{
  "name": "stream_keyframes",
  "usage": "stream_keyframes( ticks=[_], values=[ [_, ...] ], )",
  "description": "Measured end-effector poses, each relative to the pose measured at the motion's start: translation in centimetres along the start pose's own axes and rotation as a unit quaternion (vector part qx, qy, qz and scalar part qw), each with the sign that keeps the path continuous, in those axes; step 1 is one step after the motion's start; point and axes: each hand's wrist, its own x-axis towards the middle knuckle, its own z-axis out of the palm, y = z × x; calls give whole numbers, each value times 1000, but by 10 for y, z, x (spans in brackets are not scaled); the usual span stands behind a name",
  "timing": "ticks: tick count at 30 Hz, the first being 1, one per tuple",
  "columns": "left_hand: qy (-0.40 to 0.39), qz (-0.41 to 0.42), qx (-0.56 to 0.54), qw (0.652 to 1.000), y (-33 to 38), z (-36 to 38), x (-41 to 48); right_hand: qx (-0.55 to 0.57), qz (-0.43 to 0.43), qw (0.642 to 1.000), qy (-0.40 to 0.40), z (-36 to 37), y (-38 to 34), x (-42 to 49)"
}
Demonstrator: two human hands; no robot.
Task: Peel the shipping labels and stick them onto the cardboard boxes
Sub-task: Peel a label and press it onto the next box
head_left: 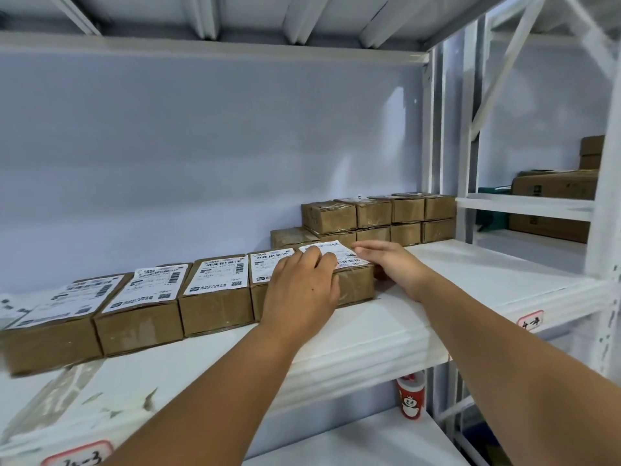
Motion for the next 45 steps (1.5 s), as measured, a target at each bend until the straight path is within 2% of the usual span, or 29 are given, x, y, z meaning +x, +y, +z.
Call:
stream_keyframes(
  ticks=[9,13,17,22,28,32,36,40,45],
  values=[
    [-19,9,-7,1000,-2,-1,-2,-10,19,995,-100,-3,-3,-5],
    [-24,-12,-38,999,1,-4,-2,1,-12,999,-49,-1,0,-3],
    [-43,-86,-76,992,-5,-18,21,-55,-23,998,27,-1,6,3],
    [-207,-213,-159,942,-37,-14,106,-124,-51,980,146,-4,9,11],
    [-348,-161,-40,923,-42,46,147,-218,-104,952,189,-8,17,25],
    [-427,-147,-5,892,-34,74,151,-270,-110,934,205,-11,24,36],
    [-388,-178,18,904,-28,79,154,-287,-107,927,217,-13,30,43],
    [-365,-292,14,884,-40,85,150,-284,-106,929,211,-12,31,45],
    [-314,-352,-11,882,-41,83,145,-287,-103,929,209,-13,32,46]
  ],
)
